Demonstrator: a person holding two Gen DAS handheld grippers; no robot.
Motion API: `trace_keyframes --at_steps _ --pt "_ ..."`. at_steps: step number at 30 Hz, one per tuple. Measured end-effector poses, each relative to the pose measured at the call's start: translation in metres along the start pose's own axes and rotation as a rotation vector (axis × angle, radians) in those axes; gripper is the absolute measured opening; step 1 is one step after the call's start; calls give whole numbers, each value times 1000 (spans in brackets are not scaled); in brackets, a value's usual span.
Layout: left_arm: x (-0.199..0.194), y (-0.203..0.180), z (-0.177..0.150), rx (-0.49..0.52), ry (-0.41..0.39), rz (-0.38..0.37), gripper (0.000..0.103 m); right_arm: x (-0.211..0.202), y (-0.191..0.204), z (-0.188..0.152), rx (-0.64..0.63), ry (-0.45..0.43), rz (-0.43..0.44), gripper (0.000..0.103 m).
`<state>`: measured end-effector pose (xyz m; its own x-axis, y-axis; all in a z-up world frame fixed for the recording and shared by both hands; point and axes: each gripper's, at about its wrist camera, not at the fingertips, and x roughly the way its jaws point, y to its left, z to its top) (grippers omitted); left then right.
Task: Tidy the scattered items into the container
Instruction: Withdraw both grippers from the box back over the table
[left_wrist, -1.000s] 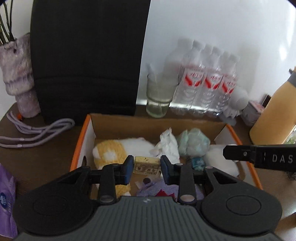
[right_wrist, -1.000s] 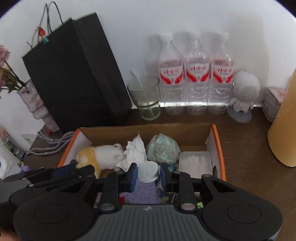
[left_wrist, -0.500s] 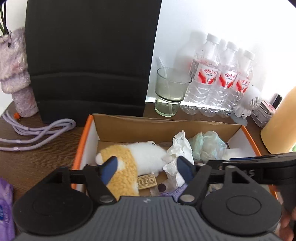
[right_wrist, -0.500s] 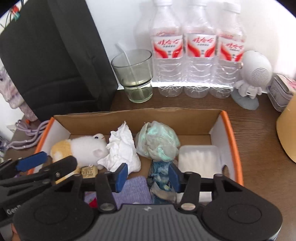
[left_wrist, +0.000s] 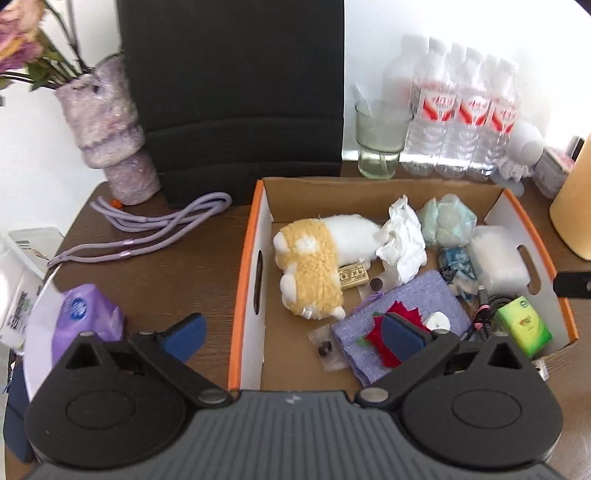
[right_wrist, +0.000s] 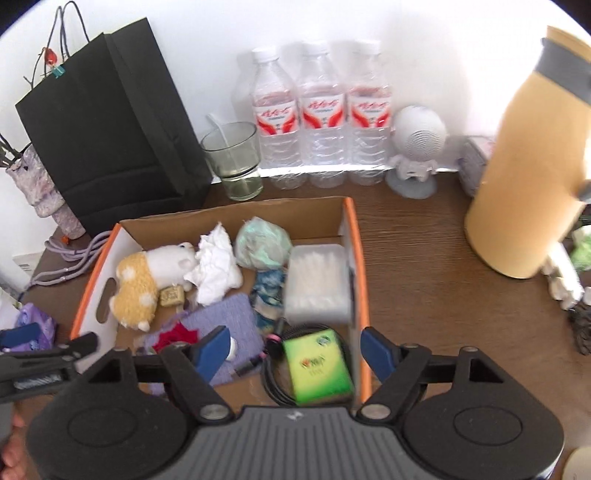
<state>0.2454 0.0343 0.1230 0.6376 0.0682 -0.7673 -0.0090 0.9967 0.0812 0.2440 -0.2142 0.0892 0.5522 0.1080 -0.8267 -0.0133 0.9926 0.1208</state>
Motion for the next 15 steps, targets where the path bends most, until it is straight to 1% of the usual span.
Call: trace_keyframes --at_steps 1,2,4,6,7,8,9,10,13,15 --pt "-12 -1 -6 -5 -61 12 103 -5 3 -7 -20 -32 -16 78" --pt "-26 -4 -13 -6 -145 15 103 -12 5 -16 -42 -97 -9 78" --pt "-54 -5 -34 -14 -340 7 103 -31 8 -39 -103 -272 40 78" --pt "-76 -6 -60 -31 -531 -45 103 -45 9 -64 -151 -469 94 80" --pt "-82 -6 -71 -31 -603 -73 103 -50 9 -76 -165 -544 118 81" --pt "-86 -7 -81 -34 -650 -89 103 -53 9 -86 -168 -601 134 82" --pt "-87 -8 -87 -36 -668 -96 103 -53 8 -93 -164 -634 135 82" --pt "-86 -9 -91 -38 -666 -99 103 -53 9 -97 -158 -650 125 82" --pt "-82 -11 -96 -43 -633 -106 103 -48 10 -103 -155 -645 99 82" --pt "-82 -12 -103 -30 -619 -85 103 -49 9 -110 -165 -633 74 82"
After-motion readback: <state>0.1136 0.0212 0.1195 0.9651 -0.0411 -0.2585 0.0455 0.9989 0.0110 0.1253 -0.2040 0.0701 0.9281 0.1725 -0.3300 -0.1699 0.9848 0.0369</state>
